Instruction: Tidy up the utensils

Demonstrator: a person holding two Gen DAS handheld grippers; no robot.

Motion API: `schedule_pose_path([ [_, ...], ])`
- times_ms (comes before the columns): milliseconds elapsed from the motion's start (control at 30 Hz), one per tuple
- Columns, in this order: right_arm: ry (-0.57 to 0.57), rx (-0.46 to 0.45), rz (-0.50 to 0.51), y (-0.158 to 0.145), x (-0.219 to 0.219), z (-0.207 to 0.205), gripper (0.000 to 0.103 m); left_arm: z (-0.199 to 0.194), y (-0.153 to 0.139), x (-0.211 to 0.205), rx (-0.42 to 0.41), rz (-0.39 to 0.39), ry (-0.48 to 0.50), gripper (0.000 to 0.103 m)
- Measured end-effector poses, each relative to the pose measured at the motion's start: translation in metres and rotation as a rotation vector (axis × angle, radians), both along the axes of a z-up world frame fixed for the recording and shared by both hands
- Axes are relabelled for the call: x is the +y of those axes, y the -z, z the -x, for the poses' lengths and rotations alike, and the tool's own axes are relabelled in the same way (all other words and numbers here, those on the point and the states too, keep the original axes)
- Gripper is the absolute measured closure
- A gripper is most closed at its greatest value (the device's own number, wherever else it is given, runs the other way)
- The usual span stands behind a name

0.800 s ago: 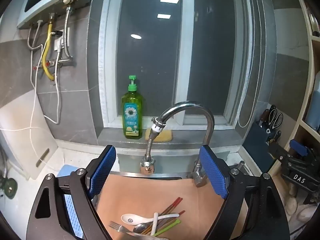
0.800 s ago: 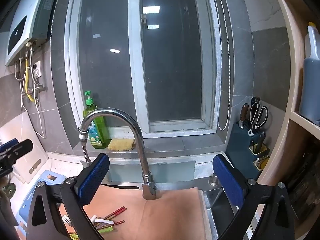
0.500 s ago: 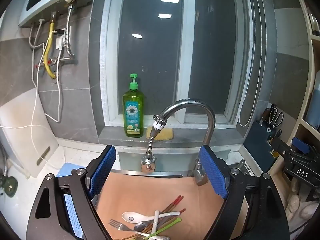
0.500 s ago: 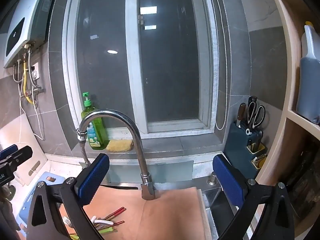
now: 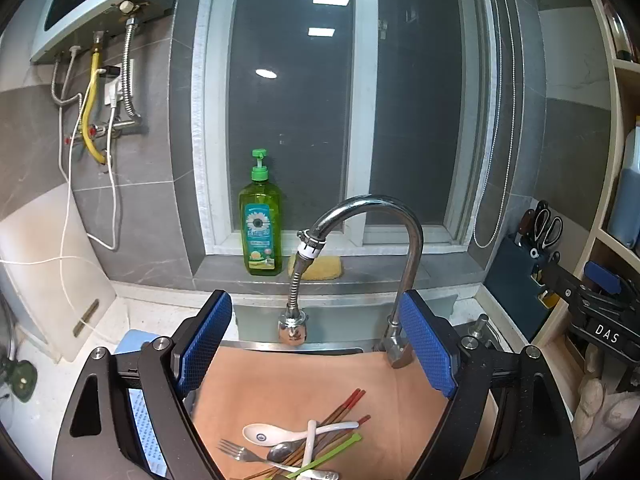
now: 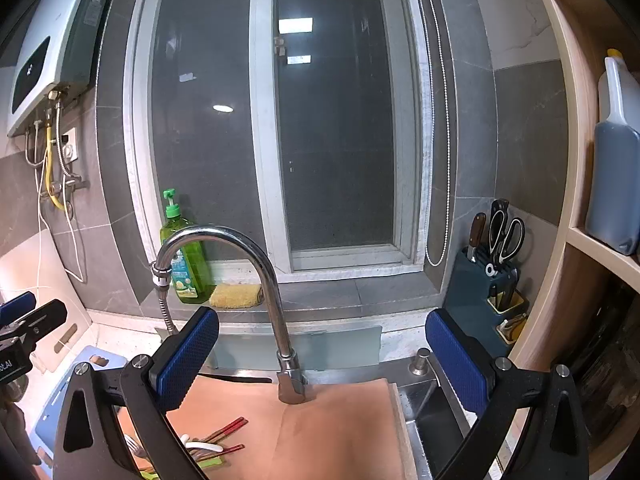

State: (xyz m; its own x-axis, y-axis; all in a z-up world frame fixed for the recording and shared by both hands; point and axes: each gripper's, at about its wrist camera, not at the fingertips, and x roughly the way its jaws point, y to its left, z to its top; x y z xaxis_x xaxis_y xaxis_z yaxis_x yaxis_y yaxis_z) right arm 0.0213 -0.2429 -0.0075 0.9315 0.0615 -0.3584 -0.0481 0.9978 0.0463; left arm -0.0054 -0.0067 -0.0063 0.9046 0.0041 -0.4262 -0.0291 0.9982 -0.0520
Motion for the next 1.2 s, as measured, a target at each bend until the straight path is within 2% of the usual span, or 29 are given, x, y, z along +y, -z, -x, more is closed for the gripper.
schedule_pose_path([
  [1200, -0.011, 0.009, 0.012, 0.0041, 0.0032, 0.0028, 0.001, 0.0024, 0.0043, -0.0057, 0.009, -0.004, 0.018, 0.017],
])
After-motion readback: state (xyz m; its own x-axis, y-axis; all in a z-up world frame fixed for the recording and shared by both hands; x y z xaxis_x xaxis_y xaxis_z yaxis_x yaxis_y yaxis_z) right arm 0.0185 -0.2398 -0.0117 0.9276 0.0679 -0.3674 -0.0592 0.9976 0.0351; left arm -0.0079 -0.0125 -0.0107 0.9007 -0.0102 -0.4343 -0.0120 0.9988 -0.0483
